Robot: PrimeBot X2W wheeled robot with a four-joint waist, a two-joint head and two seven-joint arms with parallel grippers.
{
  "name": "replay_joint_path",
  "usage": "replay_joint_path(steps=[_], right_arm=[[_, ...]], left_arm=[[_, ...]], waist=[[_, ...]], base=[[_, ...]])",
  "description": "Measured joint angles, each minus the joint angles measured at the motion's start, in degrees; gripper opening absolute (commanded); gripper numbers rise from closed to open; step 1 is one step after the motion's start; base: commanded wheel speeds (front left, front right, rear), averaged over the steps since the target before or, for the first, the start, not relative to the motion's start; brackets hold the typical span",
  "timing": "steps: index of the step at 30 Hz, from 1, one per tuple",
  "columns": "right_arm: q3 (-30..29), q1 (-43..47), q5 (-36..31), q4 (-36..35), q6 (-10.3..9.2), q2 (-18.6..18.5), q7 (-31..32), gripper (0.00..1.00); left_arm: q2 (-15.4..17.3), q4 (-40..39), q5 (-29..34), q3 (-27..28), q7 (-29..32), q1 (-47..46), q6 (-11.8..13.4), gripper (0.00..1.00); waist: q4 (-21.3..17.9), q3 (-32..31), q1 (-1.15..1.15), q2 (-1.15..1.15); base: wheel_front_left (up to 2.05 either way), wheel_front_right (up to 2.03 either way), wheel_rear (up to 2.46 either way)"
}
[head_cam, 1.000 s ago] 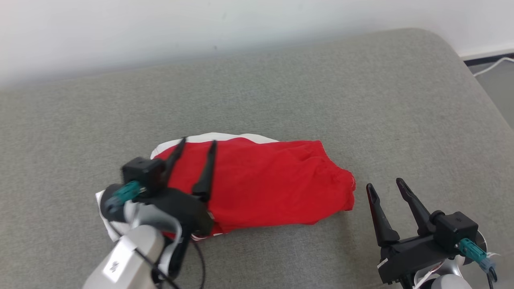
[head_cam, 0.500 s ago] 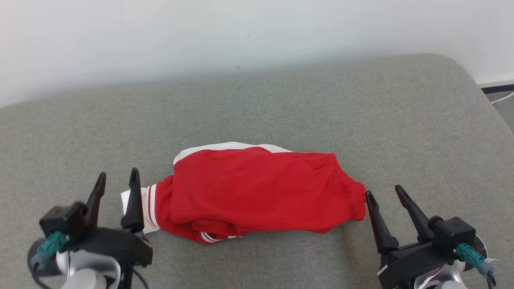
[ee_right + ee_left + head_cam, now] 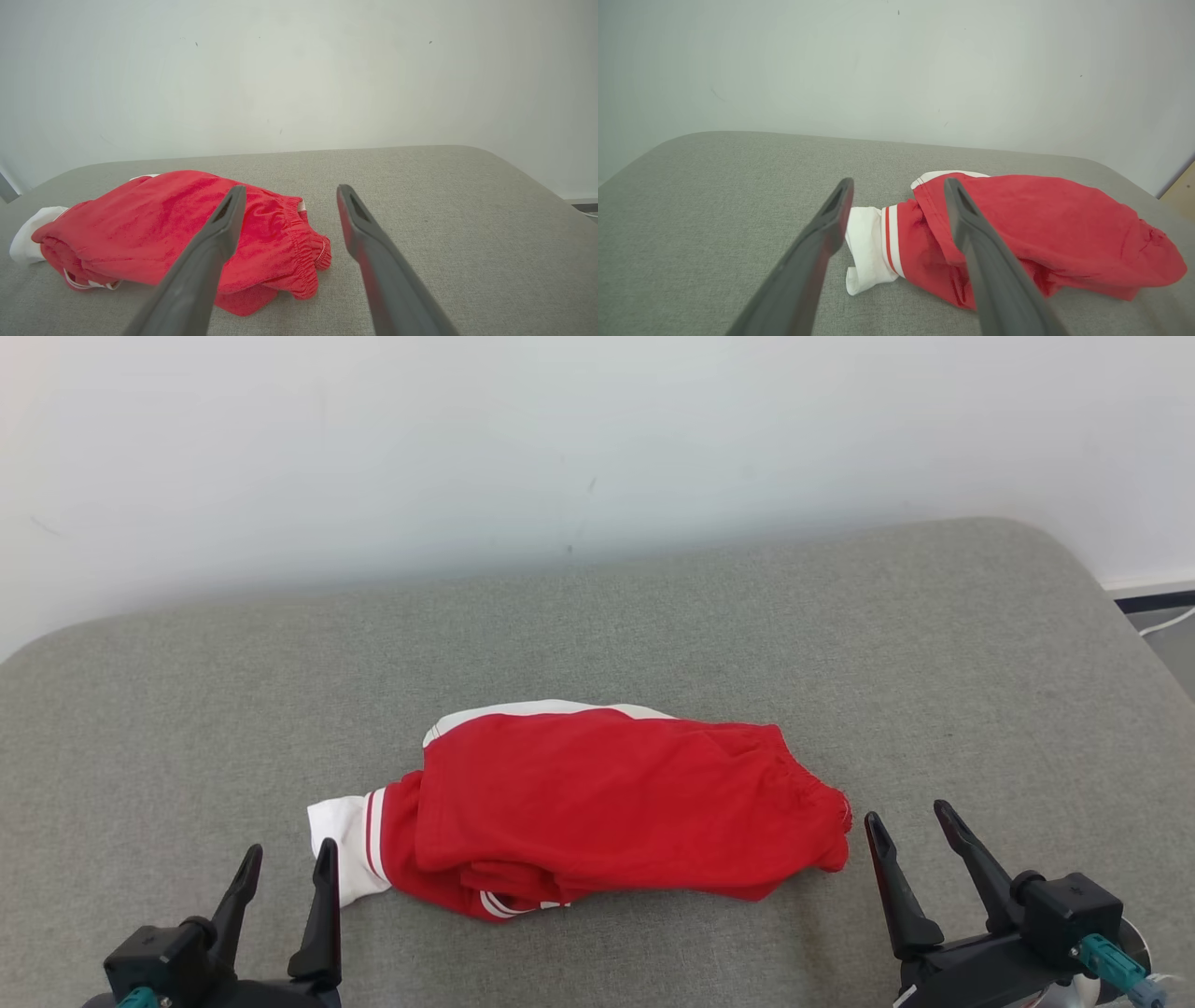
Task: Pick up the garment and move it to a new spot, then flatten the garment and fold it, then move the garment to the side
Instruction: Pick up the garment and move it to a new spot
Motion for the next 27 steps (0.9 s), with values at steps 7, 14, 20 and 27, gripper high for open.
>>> replay_joint_path(steps=[7,14,20,27], right_arm=[[-0.24,1.03,0.01,-1.21,0.0,0.0,0.7,1.0],[-0.26,1.13,0.02,-2.0,0.0,-0.01,1.02,1.0],[0.58,1.01,0.1,-2.52,0.0,-0.01,1.27,1.0],[1.27,0.43,0.97,-1.6,0.0,-0.01,0.73,1.0]], left_arm=[[0.05,-0.23,-0.43,-0.67,1.13,0.08,0.54,1.0],[-1.04,-0.16,1.15,-5.05,5.98,-4.35,-1.96,1.0],[-3.99,2.41,0.65,-10.44,15.36,-11.71,-6.94,1.0],[-5.93,9.51,-2.61,-12.27,24.71,-17.09,-9.34,1.0]], waist=[[0.13,-0.79,0.0,0.0],[-0.08,-0.3,0.0,0.0],[-0.78,1.13,0.01,0.0],[-2.81,2.86,0.01,0.01]], base=[[0.0,0.0,0.0],[0.0,0.0,0.0],[0.0,0.0,0.0],[0.0,0.0,0.0]])
